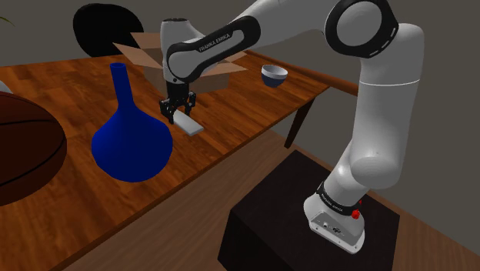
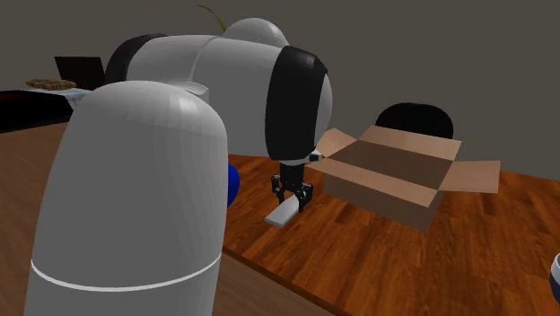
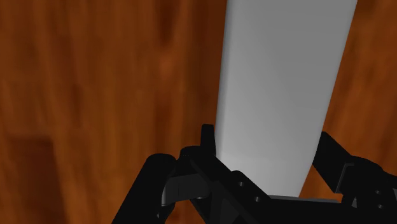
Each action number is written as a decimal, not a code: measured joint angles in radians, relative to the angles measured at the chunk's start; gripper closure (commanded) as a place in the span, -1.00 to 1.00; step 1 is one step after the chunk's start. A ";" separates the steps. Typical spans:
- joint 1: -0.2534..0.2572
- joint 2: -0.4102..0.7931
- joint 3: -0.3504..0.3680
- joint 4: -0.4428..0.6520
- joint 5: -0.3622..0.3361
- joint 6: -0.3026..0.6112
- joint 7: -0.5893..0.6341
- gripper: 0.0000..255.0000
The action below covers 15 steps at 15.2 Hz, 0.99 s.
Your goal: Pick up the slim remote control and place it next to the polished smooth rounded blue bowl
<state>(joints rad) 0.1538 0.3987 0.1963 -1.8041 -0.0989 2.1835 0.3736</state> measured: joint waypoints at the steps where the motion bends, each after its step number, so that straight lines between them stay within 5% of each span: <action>1: 0.000 0.000 0.000 0.000 0.000 0.000 0.000 1.00; 15: -0.006 -0.075 0.008 0.073 0.021 -0.145 -0.016 1.00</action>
<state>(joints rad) 0.1475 0.3242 0.2044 -1.7314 -0.0781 2.0382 0.3581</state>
